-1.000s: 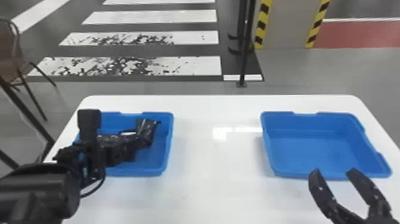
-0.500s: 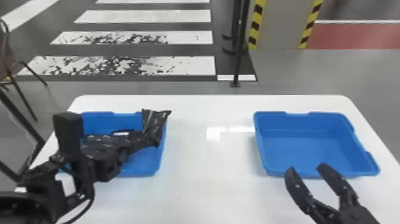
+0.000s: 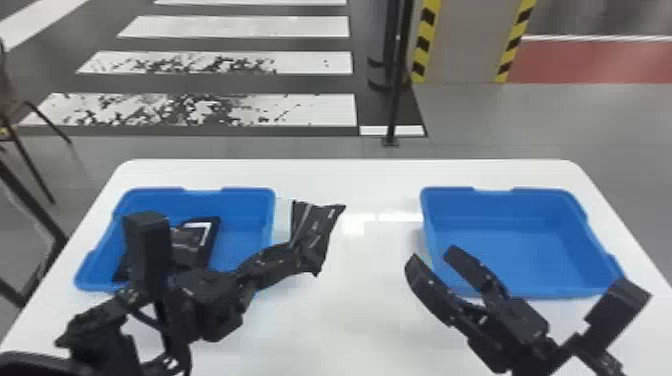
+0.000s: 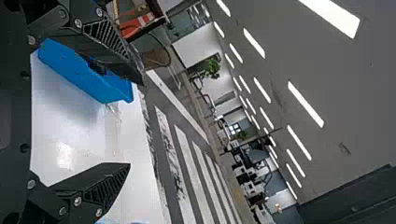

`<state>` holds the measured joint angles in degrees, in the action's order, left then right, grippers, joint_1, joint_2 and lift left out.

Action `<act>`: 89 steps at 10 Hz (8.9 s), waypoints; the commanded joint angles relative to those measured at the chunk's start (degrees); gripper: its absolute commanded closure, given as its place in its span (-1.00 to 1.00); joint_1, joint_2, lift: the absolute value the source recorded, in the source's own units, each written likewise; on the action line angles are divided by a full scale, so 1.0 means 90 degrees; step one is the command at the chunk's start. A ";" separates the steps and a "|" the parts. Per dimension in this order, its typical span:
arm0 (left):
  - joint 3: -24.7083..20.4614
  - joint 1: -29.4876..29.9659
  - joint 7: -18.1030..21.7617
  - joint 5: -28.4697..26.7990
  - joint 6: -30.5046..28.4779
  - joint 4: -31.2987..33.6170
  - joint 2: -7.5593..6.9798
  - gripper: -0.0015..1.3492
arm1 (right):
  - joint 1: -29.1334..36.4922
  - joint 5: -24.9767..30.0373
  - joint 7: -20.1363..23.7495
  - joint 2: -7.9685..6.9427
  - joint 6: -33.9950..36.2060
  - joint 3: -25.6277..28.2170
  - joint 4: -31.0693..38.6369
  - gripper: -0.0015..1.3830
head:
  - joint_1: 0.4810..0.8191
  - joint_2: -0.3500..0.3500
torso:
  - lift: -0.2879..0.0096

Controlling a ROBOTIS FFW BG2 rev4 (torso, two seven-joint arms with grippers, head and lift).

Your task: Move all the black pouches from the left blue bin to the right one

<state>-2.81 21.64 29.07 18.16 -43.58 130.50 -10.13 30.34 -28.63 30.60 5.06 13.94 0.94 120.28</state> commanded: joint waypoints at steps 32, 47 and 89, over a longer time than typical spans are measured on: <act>-0.2024 -0.0265 -0.0124 -0.0481 -0.0845 -0.0179 0.0090 -0.80 | -0.0387 0.1924 -0.0841 -0.0015 -0.2003 0.0454 -0.0404 -0.74 | 0.27 0.05 | -0.01; -0.1706 -0.2952 -0.0563 -0.2132 -0.1767 -0.3789 -0.0066 0.39 | 0.0317 0.1175 -0.0792 -0.0074 -0.1612 -0.0104 -0.0060 -0.71 | 0.27 0.82 | -0.01; 0.0173 -0.0702 -0.0241 0.1728 -0.0267 -0.0945 -0.0017 -0.75 | -0.2480 -0.0615 -0.0226 0.0502 0.0372 0.0480 -0.2294 0.85 | 0.27 -0.18 | -0.01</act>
<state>-0.68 15.32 26.91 33.72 -45.96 122.09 -10.28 9.73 -36.14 28.58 9.05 16.84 3.66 101.96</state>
